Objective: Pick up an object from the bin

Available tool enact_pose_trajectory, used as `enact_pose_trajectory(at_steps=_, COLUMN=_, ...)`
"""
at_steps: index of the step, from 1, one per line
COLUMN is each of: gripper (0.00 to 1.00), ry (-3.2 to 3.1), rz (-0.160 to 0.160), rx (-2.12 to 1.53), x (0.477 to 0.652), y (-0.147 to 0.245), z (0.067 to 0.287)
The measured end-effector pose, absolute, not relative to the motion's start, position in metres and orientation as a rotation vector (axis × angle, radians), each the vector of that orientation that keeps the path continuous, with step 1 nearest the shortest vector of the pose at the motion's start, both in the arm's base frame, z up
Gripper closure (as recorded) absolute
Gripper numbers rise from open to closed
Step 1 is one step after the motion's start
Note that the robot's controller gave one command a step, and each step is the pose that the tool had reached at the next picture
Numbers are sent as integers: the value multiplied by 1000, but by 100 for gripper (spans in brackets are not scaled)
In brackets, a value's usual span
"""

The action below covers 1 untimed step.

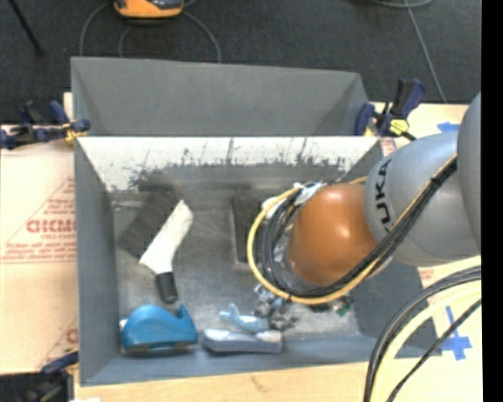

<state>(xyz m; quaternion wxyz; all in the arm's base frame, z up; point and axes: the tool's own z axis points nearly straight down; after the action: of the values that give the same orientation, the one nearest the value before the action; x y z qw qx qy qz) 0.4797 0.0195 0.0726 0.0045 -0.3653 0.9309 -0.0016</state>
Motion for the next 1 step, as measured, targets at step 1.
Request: enact_pose_trajectory(at_steps=1, gripper=100, ry=2916, rz=-5, rx=-1145, x=480, y=20, z=73)
